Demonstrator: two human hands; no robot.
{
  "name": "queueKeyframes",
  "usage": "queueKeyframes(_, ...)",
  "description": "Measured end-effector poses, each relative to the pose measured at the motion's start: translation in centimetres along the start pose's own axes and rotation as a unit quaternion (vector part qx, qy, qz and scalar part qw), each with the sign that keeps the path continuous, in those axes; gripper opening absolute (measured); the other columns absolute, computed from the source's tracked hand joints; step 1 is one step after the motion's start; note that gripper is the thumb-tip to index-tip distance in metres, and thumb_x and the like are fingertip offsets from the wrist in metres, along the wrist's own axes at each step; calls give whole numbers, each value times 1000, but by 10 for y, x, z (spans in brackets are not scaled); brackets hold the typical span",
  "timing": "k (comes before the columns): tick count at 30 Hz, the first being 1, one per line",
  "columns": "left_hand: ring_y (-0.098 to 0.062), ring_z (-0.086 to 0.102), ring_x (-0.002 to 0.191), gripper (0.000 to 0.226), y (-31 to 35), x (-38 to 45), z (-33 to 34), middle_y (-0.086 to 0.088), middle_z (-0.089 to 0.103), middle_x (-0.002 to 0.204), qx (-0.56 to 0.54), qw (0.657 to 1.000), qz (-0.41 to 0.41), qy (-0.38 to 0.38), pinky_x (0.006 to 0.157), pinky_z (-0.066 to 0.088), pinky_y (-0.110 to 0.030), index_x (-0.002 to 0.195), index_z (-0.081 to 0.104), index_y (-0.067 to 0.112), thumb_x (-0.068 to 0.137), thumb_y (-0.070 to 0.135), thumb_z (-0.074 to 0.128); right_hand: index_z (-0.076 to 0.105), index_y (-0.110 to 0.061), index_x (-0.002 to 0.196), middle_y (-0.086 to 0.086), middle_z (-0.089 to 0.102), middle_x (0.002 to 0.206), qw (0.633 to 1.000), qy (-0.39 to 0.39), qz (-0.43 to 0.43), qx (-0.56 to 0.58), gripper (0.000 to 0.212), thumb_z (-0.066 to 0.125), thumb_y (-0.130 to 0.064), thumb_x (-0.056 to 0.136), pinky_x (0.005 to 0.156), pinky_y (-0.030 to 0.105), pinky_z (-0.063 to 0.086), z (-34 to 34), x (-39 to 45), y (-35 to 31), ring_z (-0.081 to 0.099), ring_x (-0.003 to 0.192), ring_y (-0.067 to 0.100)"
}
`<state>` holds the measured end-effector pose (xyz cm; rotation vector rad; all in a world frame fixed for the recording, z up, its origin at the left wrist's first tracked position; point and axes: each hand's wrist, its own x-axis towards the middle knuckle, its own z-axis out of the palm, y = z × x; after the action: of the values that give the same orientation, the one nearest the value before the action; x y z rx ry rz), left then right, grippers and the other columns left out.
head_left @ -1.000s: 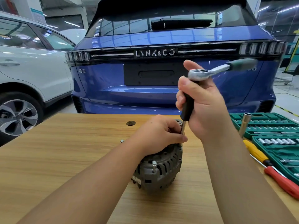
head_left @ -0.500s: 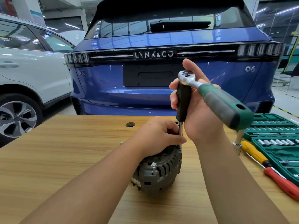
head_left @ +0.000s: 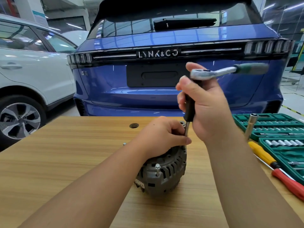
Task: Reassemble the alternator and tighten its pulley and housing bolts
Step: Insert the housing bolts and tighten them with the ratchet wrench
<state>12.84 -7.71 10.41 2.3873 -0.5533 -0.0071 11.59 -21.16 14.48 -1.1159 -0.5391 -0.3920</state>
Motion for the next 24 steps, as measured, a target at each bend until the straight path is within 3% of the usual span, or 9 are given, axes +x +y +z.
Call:
queueKeyframes(3, -1, 66, 80, 8, -1, -3, -1, 15, 72, 86, -17, 1000, 6, 2, 70, 50, -25, 92, 73, 38, 89, 45, 76, 57, -30, 126, -1, 57, 84, 995, -37, -84, -28, 40, 63, -6, 94, 63, 28, 46, 3, -1, 10, 51, 65, 15)
queueKeyframes(7, -3, 67, 84, 10, 4, -4, 0, 14, 74, 90, -21, 1000, 7, -1, 72, 49, -25, 100, 75, 36, 91, 40, 74, 59, -44, 126, -1, 60, 88, 986, -37, -142, -78, 42, 64, -17, 95, 67, 30, 49, 6, -3, 15, 52, 71, 17)
queueKeyframes(10, -2, 67, 80, 8, 4, -4, -1, 13, 73, 88, -15, 1000, 3, -1, 68, 48, -23, 96, 75, 36, 90, 42, 75, 60, -47, 124, -1, 65, 86, 990, -47, -122, -55, 42, 63, -22, 90, 64, 32, 49, 2, -1, 12, 54, 67, 17)
queueKeyframes(14, -2, 68, 77, 11, 2, -3, -1, 13, 73, 84, -27, 1000, -5, 4, 76, 60, -35, 90, 74, 34, 87, 44, 78, 53, -29, 122, -2, 72, 78, 991, -124, -3, 49, 55, 66, -37, 69, 58, 35, 42, 0, 11, 0, 59, 54, 16)
queueKeyframes(16, -7, 69, 81, 12, 2, -3, -1, 11, 74, 86, -30, 1000, -2, 5, 82, 60, -42, 92, 75, 32, 86, 43, 78, 56, -29, 121, 2, 70, 79, 992, -109, 12, 55, 58, 75, -47, 69, 60, 35, 40, 4, 9, 2, 56, 56, 20)
queueKeyframes(17, -10, 70, 84, 13, 2, -3, -1, 10, 75, 87, -30, 1000, 0, 5, 85, 59, -45, 93, 76, 31, 86, 42, 79, 57, -27, 122, 5, 69, 82, 994, -95, 11, 58, 47, 67, -49, 81, 60, 34, 40, 7, 7, 4, 54, 59, 21)
queueKeyframes(18, -13, 71, 87, 14, 2, -4, 0, 8, 76, 89, -34, 999, 4, 8, 87, 58, -47, 95, 76, 30, 86, 40, 80, 58, -25, 124, 7, 67, 85, 995, -72, 15, 62, 39, 56, -45, 91, 58, 31, 42, 10, 4, 5, 53, 60, 21)
queueKeyframes(20, -20, 71, 90, 14, 3, -4, 1, 3, 76, 91, -57, 998, 10, 15, 88, 58, -48, 96, 76, 24, 86, 33, 82, 58, -20, 126, 6, 65, 86, 997, -24, 30, 60, 32, 55, -34, 97, 56, 25, 46, 14, 1, 4, 55, 60, 16)
queueKeyframes(24, -1, 66, 77, 8, 3, -3, 0, 15, 73, 86, -14, 1000, 18, -7, 71, 52, -27, 94, 74, 35, 91, 42, 75, 64, -10, 105, -7, 52, 66, 996, 70, -40, -45, 33, 73, -36, 88, 51, 21, 37, 16, -5, 1, 40, 56, 11)
